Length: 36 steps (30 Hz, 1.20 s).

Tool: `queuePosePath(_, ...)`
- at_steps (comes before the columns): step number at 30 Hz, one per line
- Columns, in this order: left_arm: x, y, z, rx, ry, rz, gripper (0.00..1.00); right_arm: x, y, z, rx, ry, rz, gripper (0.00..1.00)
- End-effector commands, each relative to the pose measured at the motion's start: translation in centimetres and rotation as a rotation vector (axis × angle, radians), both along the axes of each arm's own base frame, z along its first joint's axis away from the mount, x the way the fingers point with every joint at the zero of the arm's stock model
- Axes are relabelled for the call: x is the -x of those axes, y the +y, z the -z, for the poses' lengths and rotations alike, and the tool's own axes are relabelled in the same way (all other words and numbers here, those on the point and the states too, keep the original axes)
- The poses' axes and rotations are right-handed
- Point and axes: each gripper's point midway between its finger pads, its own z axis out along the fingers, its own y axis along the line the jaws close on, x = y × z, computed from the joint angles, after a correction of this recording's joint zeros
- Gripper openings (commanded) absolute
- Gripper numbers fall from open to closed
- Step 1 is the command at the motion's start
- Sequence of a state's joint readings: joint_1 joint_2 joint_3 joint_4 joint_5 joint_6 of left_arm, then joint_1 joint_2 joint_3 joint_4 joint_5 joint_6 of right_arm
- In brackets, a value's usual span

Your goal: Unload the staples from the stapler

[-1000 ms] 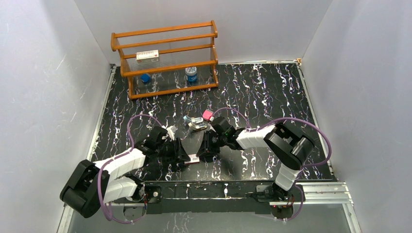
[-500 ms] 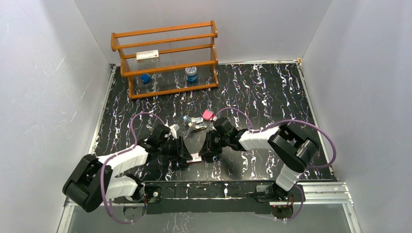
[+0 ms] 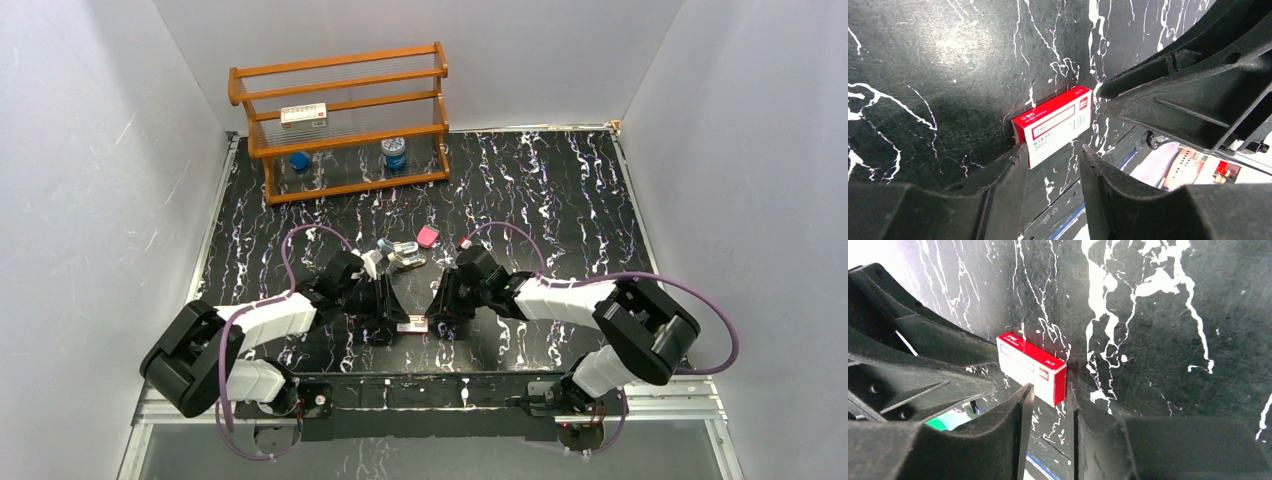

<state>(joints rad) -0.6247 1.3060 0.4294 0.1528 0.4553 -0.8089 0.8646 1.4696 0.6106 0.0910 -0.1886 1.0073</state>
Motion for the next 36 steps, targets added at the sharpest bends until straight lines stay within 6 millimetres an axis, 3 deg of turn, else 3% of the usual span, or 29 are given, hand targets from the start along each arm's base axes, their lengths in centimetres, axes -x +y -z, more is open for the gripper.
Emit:
queuePosePath(1,-0.7,-0.7,-0.9,0.018,-0.032,-0.005,0.41,-0.2,-0.1,-0.3,-0.006,-0.002,0.002,0.42)
queuePosePath(8,0.2,0.0,-0.5,0.013,-0.028,0.005,0.42,0.0,0.8,0.0,-0.027,0.021,-0.038,0.4)
queuePosePath(17,0.4,-0.3,-0.3,0.015,-0.011,0.033,0.42,0.2,1.7,0.4,-0.054,0.037,-0.074,0.29)
queuePosePath(26,0.6,-1.2,-0.7,0.038,-0.016,0.08,0.41,-0.5,1.2,-0.2,-0.03,0.004,-0.038,0.23)
queuePosePath(36,-0.3,-3.0,-1.7,0.091,-0.045,0.072,0.41,-1.5,0.2,-0.7,-0.023,-0.001,0.0,0.26)
